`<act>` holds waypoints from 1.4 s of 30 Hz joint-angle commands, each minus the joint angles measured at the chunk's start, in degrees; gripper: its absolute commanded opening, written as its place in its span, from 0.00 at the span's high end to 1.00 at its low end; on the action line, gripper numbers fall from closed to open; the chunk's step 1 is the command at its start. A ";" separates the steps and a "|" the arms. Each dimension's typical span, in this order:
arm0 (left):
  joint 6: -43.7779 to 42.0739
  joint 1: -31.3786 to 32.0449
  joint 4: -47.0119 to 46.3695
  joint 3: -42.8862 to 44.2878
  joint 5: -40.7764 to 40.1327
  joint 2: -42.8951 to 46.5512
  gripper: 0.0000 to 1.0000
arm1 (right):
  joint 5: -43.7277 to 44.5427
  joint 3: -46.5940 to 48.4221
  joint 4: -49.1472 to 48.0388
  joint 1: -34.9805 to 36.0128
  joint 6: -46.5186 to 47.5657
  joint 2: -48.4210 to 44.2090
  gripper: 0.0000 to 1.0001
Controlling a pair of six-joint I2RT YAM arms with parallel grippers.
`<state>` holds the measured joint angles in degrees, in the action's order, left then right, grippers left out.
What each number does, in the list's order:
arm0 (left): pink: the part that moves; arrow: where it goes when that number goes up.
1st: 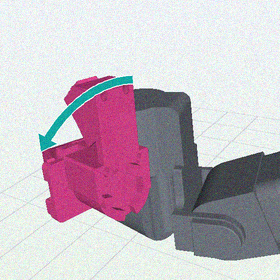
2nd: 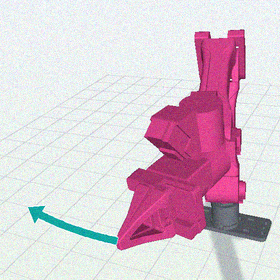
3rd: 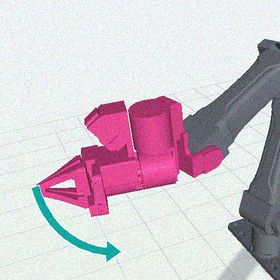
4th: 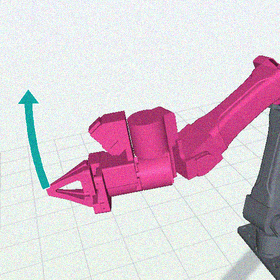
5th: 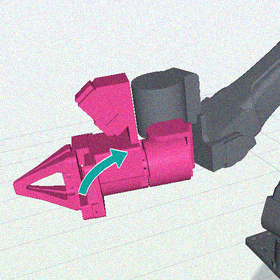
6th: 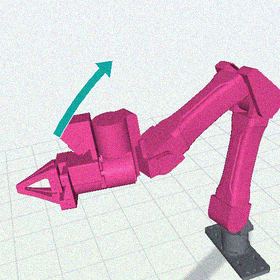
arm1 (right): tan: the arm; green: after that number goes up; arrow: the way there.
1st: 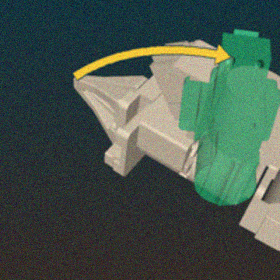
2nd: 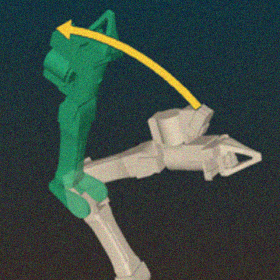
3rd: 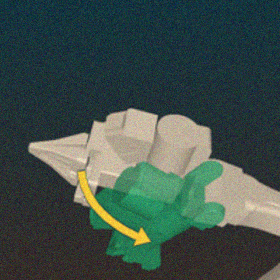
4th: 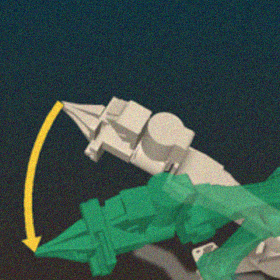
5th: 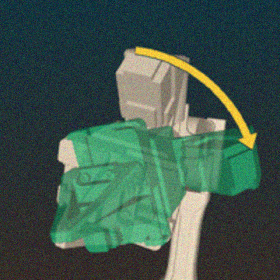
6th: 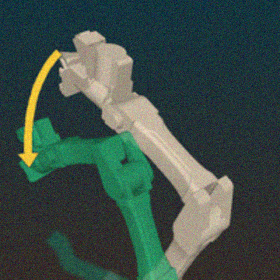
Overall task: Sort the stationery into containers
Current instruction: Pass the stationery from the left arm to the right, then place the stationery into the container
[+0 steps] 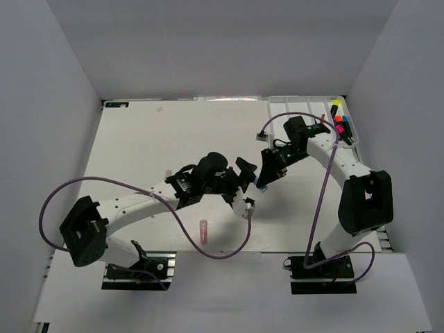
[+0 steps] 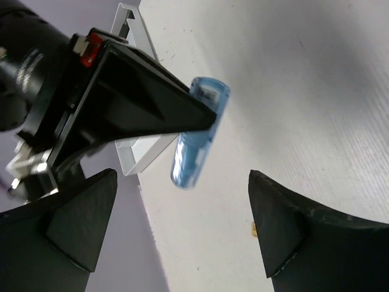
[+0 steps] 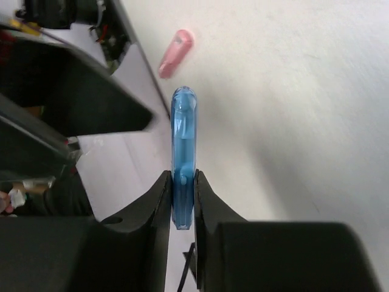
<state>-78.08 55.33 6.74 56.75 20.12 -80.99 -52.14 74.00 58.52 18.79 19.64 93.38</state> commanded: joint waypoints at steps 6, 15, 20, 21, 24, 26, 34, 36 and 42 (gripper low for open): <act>10.66 -0.31 4.06 -6.12 -3.68 12.16 0.02 | 14.59 16.32 -5.51 -13.59 -4.94 9.95 1.00; 26.22 -0.31 6.53 -11.31 -9.48 16.92 0.02 | 38.07 50.44 -13.96 -21.86 -1.19 32.63 1.00; 33.78 -0.83 6.96 -11.75 -12.73 17.01 0.02 | 37.64 52.30 -15.63 -22.21 -0.48 38.09 1.00; 34.48 -0.84 8.01 -11.75 -12.48 17.27 0.02 | 38.07 52.39 -16.07 -22.13 -0.57 38.71 1.00; 34.23 -1.36 9.60 -13.07 -10.11 19.73 0.02 | 37.81 52.57 -16.33 -22.04 -0.13 40.64 1.00; 32.56 -1.98 12.13 -13.77 -7.92 21.48 0.02 | 37.55 52.91 -16.42 -21.86 -0.13 41.78 1.00; 18.50 -5.58 24.71 -16.24 4.74 26.15 0.04 | 37.11 51.69 -15.72 -21.86 -0.57 42.41 0.46; 14.74 -6.45 31.55 -14.23 7.55 24.57 0.06 | 37.02 51.25 -15.54 -21.95 -1.00 41.45 0.43; -11.85 -8.66 51.77 -9.21 13.45 14.30 0.16 | 33.16 48.88 -14.31 -22.13 -3.02 35.03 0.43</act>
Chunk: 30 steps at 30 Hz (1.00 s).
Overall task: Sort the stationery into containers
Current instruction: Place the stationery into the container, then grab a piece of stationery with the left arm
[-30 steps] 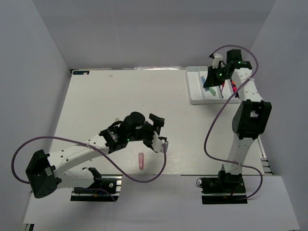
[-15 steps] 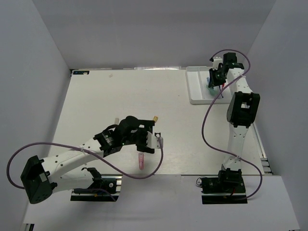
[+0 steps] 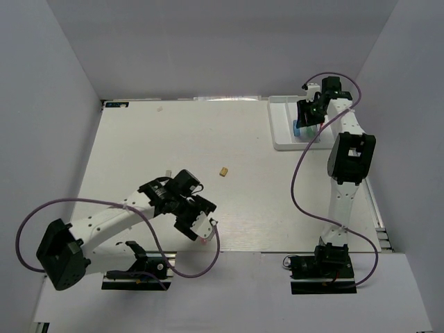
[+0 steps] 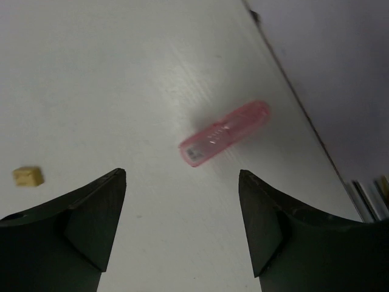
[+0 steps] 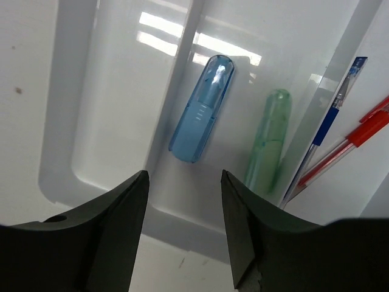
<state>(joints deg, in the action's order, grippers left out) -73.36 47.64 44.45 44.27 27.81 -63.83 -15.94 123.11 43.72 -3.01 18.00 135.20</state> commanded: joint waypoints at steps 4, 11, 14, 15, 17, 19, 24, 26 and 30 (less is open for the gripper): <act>-27.87 -2.28 19.55 5.39 3.75 -10.07 0.20 | -5.94 -2.87 1.71 -0.25 -2.53 -12.49 0.43; -35.79 -2.12 9.87 5.73 5.49 -14.98 0.17 | -10.59 -7.00 4.52 -0.42 -2.79 -18.30 0.43; -38.50 -1.49 11.01 9.33 6.28 -19.20 0.17 | -12.35 -7.45 5.49 -0.33 -2.97 -19.97 0.43; -39.30 -1.49 11.36 10.04 6.38 -20.09 0.17 | -12.88 -7.79 5.75 -0.42 -2.97 -20.49 0.43; -41.67 -0.97 12.33 10.83 6.73 -21.67 0.17 | -13.67 -8.15 5.84 -0.42 -2.88 -21.20 0.45; -43.09 -0.36 13.47 10.75 6.55 -22.47 0.17 | -14.11 -8.94 5.76 -0.42 -2.97 -22.08 0.45; -45.20 0.87 16.01 10.57 3.40 -25.02 0.21 | -15.61 -9.55 6.11 -0.51 -3.50 -23.57 0.45; -45.64 0.88 16.81 10.57 2.43 -25.64 0.22 | -16.13 -9.99 6.11 -0.42 -3.67 -23.92 0.46; -44.85 1.93 15.94 10.40 2.16 -26.52 0.22 | -16.92 -10.78 5.85 -0.42 -4.02 -24.63 0.46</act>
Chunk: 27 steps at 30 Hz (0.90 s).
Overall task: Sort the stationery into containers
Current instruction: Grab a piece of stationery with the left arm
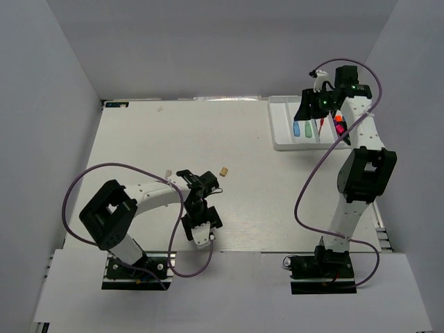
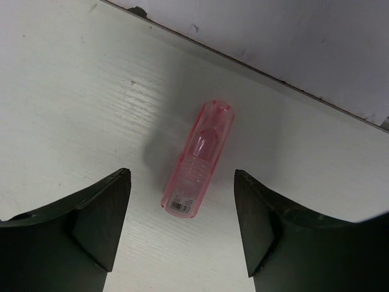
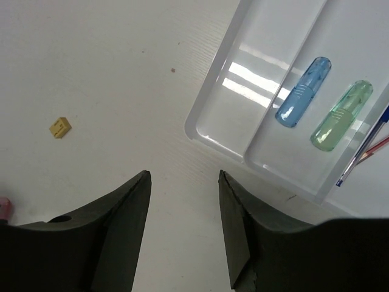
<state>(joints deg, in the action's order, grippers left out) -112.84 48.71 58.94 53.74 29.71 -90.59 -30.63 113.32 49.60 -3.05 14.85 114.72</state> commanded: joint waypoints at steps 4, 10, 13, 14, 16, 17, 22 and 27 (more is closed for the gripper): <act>-4.85 1.39 -0.31 -0.56 -0.80 -0.82 0.23 | -3.38 -2.92 -0.65 -0.38 -1.32 -5.64 0.46; -3.54 1.39 -2.42 -2.84 -2.56 -2.57 0.33 | -7.94 -4.33 -0.38 -0.38 -0.44 -9.14 0.49; -1.52 1.39 -4.79 -4.59 -2.99 -2.84 0.43 | -8.91 -12.03 -6.67 -0.38 -2.80 -14.84 0.47; -0.90 1.39 -5.49 -5.21 -3.00 -2.75 0.46 | -9.18 -13.81 -8.19 -0.55 -3.42 -16.53 0.46; 1.56 1.39 -7.51 -7.31 -2.73 -1.79 0.56 | -10.06 -16.36 -10.22 -0.47 -4.39 -20.12 0.45; 2.44 1.39 -8.22 -7.76 -2.38 -1.35 0.59 | -10.76 -18.11 -10.23 -0.47 -4.57 -21.02 0.45; 17.18 0.77 -12.07 -5.41 2.61 0.14 0.83 | -13.92 -23.22 -9.00 -0.55 -5.36 -25.67 0.45; 59.25 -0.28 -27.94 0.57 3.08 1.99 1.00 | -15.77 -31.73 -12.33 -0.47 -7.20 -31.82 0.46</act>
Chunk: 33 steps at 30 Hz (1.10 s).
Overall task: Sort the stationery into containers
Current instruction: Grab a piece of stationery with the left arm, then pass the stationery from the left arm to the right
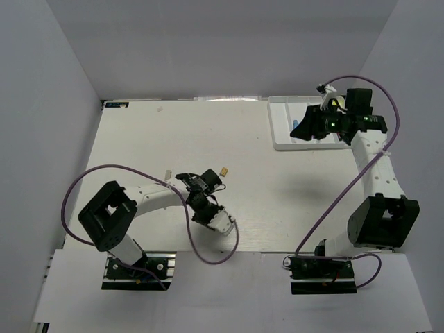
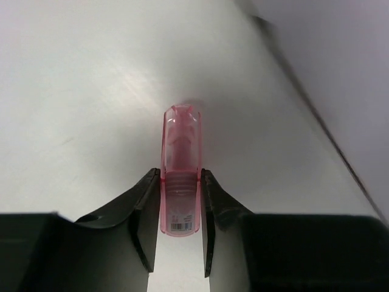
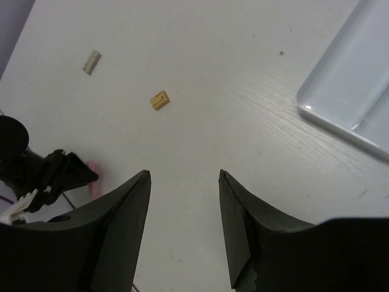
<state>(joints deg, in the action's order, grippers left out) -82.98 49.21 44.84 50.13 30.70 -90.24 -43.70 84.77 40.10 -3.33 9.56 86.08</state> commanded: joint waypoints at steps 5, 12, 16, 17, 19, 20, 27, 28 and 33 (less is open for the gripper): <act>62.44 -0.78 -27.50 5.51 -7.20 7.51 1.00 | -2.10 -9.00 -8.35 -0.45 -15.91 -8.98 0.47; 92.62 -1.31 -37.28 9.19 -32.86 11.92 1.00 | -3.23 -19.72 -24.18 1.22 -34.85 -14.89 0.41; 104.31 -1.31 -33.59 15.08 -36.24 9.82 1.00 | -4.20 -21.49 -26.73 3.24 -38.56 -14.19 0.41; 105.29 -1.31 -33.76 15.61 -36.15 9.47 1.00 | -4.20 -21.66 -27.52 5.86 -39.26 -14.10 0.41; 107.40 -1.31 -34.90 16.14 -35.01 8.94 1.00 | -3.85 -21.32 -28.32 7.28 -41.11 -13.32 0.41; 107.85 -1.31 -35.86 16.31 -34.48 8.68 1.00 | -3.50 -21.05 -28.23 9.20 -41.55 -13.05 0.41; 109.08 -1.31 -37.46 18.51 -31.84 6.21 1.00 | -1.04 -20.53 -30.95 13.70 -45.42 -10.32 0.41; 109.08 -1.31 -37.46 18.60 -31.75 6.04 1.00 | -0.95 -20.52 -31.39 14.49 -45.86 -9.97 0.41; 110.13 -1.31 -37.81 18.86 -31.05 5.60 1.00 | 3.52 -19.73 -30.43 17.56 -45.51 -8.57 0.41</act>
<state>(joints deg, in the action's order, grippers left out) 25.50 47.83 8.54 66.37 -1.32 -85.41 -43.31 63.20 11.57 12.56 -35.05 76.86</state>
